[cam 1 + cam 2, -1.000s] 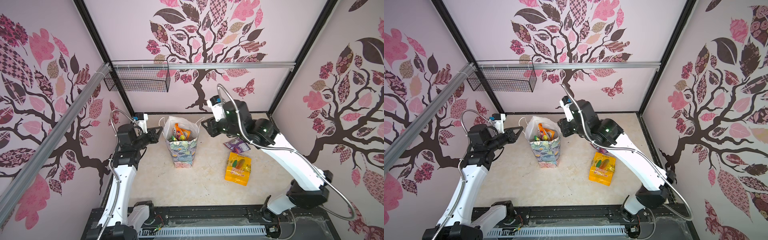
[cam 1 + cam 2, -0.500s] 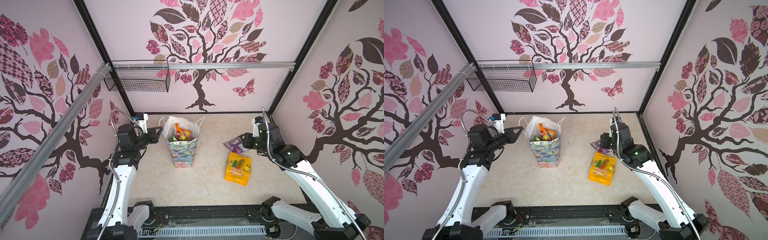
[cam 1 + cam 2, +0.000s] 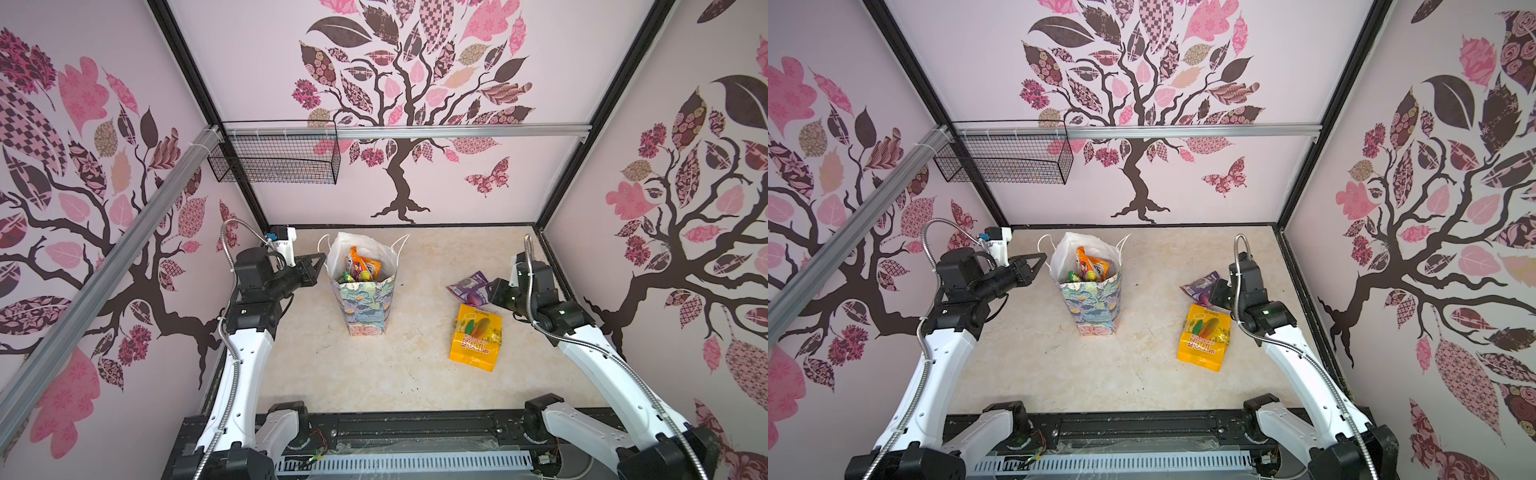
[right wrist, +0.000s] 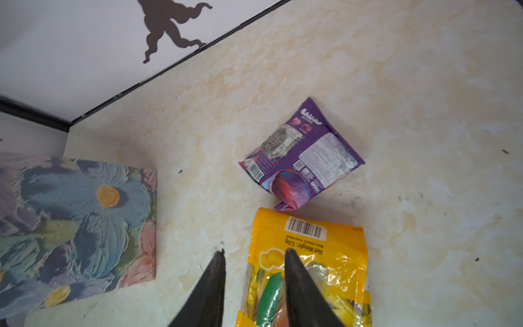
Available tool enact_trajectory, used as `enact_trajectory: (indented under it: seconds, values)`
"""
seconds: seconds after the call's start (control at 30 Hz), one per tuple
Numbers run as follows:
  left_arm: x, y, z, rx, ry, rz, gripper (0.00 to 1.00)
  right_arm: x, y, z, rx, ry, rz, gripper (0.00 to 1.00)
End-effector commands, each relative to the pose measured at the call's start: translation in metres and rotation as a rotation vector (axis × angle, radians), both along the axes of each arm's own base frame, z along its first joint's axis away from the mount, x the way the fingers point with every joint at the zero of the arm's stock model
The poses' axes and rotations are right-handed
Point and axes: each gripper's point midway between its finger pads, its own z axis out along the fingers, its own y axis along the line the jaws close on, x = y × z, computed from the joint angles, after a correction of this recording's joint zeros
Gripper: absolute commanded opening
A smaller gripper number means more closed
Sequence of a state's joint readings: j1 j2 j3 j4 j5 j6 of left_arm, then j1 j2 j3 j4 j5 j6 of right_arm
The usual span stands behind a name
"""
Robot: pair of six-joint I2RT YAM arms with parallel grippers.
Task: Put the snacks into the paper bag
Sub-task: 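Move the right gripper back toward the purple packet, then lower the open right gripper over the purple Fox's Berries packet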
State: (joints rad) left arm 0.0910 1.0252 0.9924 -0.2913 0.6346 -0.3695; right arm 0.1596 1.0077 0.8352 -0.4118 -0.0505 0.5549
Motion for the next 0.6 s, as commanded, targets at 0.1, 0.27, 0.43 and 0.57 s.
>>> enact_trajectory:
  seconds: [0.1, 0.27, 0.43, 0.57]
  values:
    - [-0.002, 0.0, -0.003, 0.003, -0.012, -0.005, 0.0, 0.015, -0.04, -0.023, 0.348, -0.052, -0.14, 0.49]
    - [0.001, 0.001, -0.007, -0.007, 0.006, 0.004, 0.0, 0.021, -0.053, -0.048, 0.232, 0.011, -0.144, 0.58]
    - [0.005, -0.004, -0.01, -0.029, 0.027, -0.029, 0.0, 0.033, -0.066, -0.055, 0.106, 0.059, -0.136, 0.6]
    - [0.004, -0.001, -0.013, -0.011, 0.029, -0.011, 0.0, 0.036, -0.085, -0.07, -0.072, 0.15, -0.157, 0.57]
